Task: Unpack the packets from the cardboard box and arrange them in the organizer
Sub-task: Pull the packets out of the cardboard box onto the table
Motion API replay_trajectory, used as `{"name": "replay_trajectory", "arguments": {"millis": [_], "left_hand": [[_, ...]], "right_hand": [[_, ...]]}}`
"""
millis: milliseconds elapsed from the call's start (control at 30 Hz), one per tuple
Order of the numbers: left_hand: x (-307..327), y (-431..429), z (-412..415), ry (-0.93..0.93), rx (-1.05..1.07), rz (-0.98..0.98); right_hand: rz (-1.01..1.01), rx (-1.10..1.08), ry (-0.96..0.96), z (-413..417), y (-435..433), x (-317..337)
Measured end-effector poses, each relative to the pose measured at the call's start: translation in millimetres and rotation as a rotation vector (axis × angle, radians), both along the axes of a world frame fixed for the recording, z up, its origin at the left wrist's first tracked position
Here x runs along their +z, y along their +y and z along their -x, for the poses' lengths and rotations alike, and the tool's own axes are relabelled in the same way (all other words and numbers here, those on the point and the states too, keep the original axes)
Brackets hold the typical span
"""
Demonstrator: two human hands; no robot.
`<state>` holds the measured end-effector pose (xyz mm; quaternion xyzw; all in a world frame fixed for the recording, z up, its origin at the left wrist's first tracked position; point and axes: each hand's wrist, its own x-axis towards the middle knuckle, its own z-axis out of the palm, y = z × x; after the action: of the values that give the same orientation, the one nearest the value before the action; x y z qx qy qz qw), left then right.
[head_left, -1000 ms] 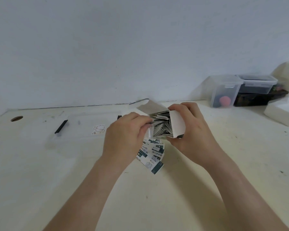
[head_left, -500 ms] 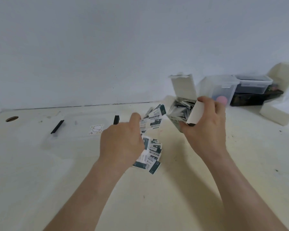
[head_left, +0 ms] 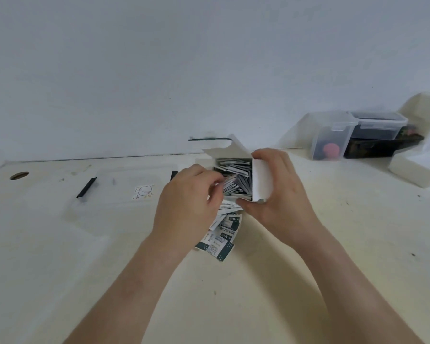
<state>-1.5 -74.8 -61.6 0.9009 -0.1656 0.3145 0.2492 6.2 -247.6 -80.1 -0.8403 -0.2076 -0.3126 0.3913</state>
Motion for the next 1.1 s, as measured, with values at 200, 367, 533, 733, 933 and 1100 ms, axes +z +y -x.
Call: {"name": "replay_trajectory", "arguments": {"millis": [200, 367, 533, 733, 933, 1100], "left_hand": [[3.9, 0.8, 0.0, 0.031, -0.068, -0.053], [8.3, 0.3, 0.7, 0.109, -0.021, 0.156], [11.1, -0.2, 2.6, 0.197, -0.074, 0.289], [11.0, -1.2, 6.4, 0.060, -0.027, 0.042], [6.4, 1.4, 1.3, -0.196, -0.032, 0.216], [11.1, 6.7, -0.1, -0.237, 0.002, 0.325]], "right_hand": [[-0.011, 0.054, 0.079, 7.5, 5.9, 3.5], [0.092, 0.052, -0.006, 11.0, 4.4, 9.5], [0.237, 0.045, 0.033, 14.2, 8.1, 12.4], [0.213, 0.017, 0.050, 13.0, 6.7, 10.9], [0.146, -0.085, 0.065, 10.9, 1.9, 10.5], [0.111, -0.141, 0.141, 6.3, -3.0, 7.7]]}}
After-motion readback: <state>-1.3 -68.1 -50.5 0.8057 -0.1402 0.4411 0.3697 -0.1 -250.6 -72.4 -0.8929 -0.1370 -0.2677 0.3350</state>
